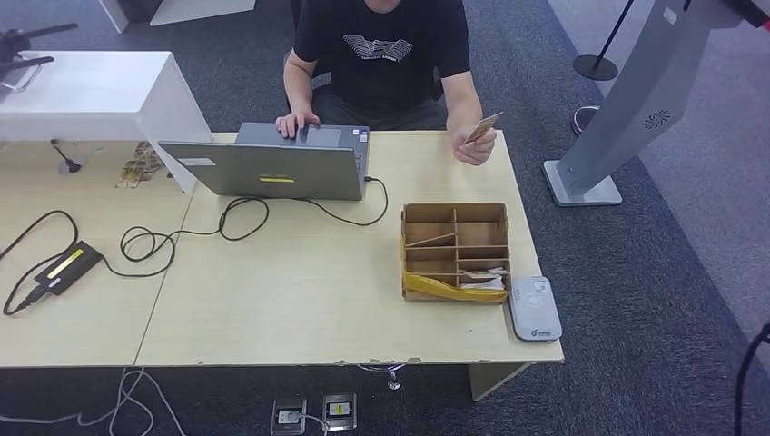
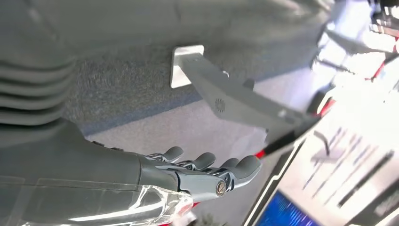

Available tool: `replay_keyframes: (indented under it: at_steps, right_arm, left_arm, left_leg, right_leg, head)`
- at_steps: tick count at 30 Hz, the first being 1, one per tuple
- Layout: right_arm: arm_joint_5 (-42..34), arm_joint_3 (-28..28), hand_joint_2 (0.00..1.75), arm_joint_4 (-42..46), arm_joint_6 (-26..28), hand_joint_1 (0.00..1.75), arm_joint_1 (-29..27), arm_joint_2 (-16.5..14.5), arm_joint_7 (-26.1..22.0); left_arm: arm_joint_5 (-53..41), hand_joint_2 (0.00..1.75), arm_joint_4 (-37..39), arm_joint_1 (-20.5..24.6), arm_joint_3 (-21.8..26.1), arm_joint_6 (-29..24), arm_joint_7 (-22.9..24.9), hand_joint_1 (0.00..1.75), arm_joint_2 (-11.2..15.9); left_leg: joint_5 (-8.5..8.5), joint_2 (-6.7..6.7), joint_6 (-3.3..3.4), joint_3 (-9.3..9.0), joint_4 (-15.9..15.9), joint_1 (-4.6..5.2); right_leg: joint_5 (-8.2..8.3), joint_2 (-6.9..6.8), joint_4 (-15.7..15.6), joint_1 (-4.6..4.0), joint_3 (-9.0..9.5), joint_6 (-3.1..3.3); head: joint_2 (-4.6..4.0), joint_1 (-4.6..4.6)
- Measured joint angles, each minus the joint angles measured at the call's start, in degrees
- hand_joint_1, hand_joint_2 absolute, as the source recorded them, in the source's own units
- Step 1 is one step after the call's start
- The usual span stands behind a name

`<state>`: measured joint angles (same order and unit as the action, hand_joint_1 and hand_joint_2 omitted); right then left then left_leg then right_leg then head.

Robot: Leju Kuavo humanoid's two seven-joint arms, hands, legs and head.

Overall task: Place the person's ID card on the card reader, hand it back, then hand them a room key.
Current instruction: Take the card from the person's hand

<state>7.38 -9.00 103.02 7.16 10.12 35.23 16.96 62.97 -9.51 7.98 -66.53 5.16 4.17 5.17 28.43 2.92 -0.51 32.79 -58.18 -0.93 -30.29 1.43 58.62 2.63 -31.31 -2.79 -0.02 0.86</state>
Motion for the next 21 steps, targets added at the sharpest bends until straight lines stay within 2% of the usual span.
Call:
replay_keyframes:
  at_steps: [8,12,16,21]
  right_arm:
    - [15.53,19.15,1.75,2.39,-11.62,0.0,10.36,0.03,10.1]
    - [29.61,27.46,1.75,1.54,-17.62,0.0,16.36,0.41,13.48]
    - [40.89,35.62,1.75,-0.75,-20.5,0.0,20.36,0.49,14.06]
    - [45.47,42.79,1.75,-5.57,-18.92,0.0,23.11,-0.43,11.66]
  left_arm:
    - [-1.24,0.0,-0.17,0.17,-1.05,0.0,-0.34,0.0,-0.01]
    - [-1.73,0.0,-0.17,0.07,-1.08,0.0,-0.61,0.0,0.03]
    - [-2.16,0.0,-0.17,0.16,-1.3,0.0,-0.63,0.0,0.03]
    - [-2.11,0.0,-0.17,0.23,-1.76,0.0,-0.63,0.0,0.02]
  left_leg:
    - [-0.02,0.07,-0.14,0.03,0.0,-0.08]
    - [-0.05,0.11,-0.2,0.07,0.0,-0.11]
    - [-0.05,0.18,-0.2,0.09,0.0,-0.14]
    - [-0.04,0.18,-0.2,0.1,0.0,-0.17]
  right_leg:
    - [-0.01,0.0,0.01,-0.07,-0.05,0.03]
    - [-0.02,-0.03,0.02,-0.09,-0.08,0.04]
    - [-0.05,-0.09,0.02,-0.12,-0.07,0.08]
    - [-0.05,-0.09,0.02,-0.15,-0.07,0.09]
  head:
    - [0.0,0.0]
    - [0.0,0.01]
    - [0.0,0.01]
    - [0.0,0.02]
